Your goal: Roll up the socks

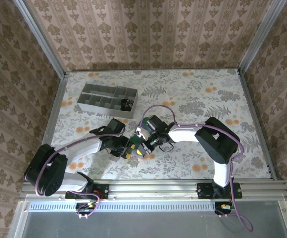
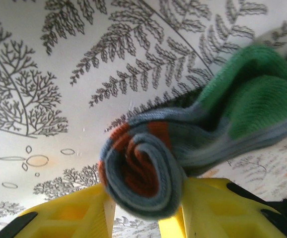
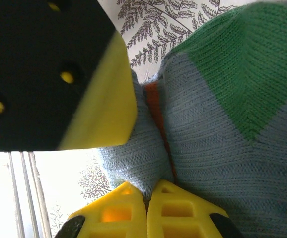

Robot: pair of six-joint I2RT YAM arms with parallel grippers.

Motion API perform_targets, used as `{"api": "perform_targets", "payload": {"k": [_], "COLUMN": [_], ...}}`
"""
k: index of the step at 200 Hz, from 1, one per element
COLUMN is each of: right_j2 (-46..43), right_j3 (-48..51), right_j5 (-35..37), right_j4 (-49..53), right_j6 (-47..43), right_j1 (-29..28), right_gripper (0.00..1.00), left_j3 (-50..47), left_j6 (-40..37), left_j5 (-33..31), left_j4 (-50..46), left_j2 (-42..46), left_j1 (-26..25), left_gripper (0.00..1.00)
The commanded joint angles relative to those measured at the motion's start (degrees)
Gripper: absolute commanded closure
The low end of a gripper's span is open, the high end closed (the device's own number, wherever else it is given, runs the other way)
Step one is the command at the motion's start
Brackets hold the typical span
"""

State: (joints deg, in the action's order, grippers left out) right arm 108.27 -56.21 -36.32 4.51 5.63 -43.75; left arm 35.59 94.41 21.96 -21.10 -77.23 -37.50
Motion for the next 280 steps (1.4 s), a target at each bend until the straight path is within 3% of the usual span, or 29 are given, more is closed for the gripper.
{"api": "perform_targets", "payload": {"k": [1, 59, 138, 197, 211, 223, 238, 250, 264, 280], "right_j2": [6.2, 7.5, 8.2, 9.0, 9.0, 8.9, 8.2, 6.7, 2.6, -5.5], "right_j3": [4.0, 3.1, 2.6, 2.2, 1.9, 1.5, 0.8, 0.7, 2.0, 6.3], "right_j5": [7.7, 7.0, 7.4, 6.6, 6.7, 6.7, 7.2, 8.2, 9.7, 14.9], "right_j4": [14.8, 16.0, 16.5, 16.1, 16.2, 16.2, 16.6, 16.5, 13.8, 7.8], "right_j6": [1.7, 2.4, 3.0, 3.5, 3.1, 2.0, 0.0, -2.5, -5.5, -8.7], "right_j1": [1.5, 2.4, 2.5, 2.9, 3.0, 3.1, 3.0, 2.6, 1.6, -0.3], "right_gripper": [1.00, 1.00, 1.00, 1.00, 1.00, 1.00, 1.00, 1.00, 0.89, 0.66], "left_j3": [-0.3, -0.8, -2.7, -1.7, -1.6, -1.9, -2.7, -3.0, -2.6, -1.7], "left_j6": [-1.0, -2.1, -1.8, -3.1, -3.0, -2.1, -0.6, 0.9, 2.1, 3.3], "left_j5": [-1.8, -5.4, -3.1, -2.6, -2.7, -2.3, -1.5, -1.4, -1.9, -2.5], "left_j4": [-0.9, -3.9, -0.4, 3.5, 1.6, -0.6, -3.9, -7.8, -12.5, -16.1], "left_j2": [-0.8, 4.5, 4.9, -3.6, -6.3, -8.1, -9.1, -9.0, -8.4, -7.9], "left_j1": [-0.6, -0.3, -0.4, -1.8, -2.2, -2.6, -3.1, -3.3, -3.4, -3.2], "left_gripper": [0.61, 0.49, 0.57, 0.58, 0.64, 0.75, 1.00, 1.00, 1.00, 1.00]}}
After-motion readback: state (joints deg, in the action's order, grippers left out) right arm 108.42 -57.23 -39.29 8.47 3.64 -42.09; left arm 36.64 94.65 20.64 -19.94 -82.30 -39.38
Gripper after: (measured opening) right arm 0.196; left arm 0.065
